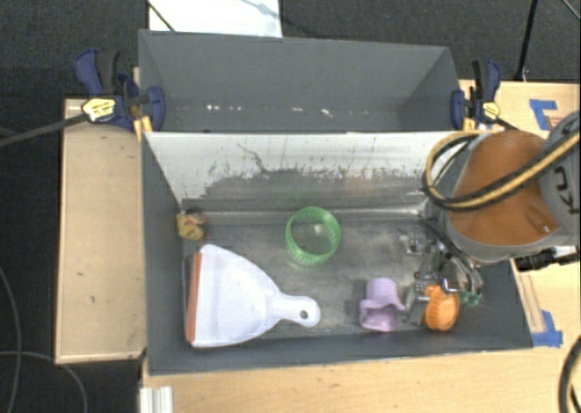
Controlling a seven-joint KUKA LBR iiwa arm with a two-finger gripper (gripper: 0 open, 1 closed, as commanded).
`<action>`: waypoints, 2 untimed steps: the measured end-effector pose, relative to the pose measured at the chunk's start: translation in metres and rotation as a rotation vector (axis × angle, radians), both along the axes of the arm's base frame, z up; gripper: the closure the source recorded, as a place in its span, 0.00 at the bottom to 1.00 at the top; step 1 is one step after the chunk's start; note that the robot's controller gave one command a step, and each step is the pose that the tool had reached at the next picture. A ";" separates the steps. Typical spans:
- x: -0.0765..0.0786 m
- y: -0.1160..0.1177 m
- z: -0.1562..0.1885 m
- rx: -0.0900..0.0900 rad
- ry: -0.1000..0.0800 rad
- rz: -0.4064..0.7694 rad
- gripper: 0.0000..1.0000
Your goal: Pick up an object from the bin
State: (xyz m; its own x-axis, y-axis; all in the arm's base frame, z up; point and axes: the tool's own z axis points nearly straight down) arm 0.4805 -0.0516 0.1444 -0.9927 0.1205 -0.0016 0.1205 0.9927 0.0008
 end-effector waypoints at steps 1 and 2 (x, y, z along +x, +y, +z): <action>0.003 0.024 -0.059 -0.001 -0.001 0.372 0.00; -0.001 0.034 -0.074 0.000 0.002 0.426 1.00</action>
Offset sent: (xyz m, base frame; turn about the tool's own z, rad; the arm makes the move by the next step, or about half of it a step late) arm -0.0012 0.0337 -0.0744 -0.4235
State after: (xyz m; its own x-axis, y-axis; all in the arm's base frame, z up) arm 0.4795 -0.0174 0.0704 -0.9538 -0.3004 0.0002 -0.3004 0.9538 0.0011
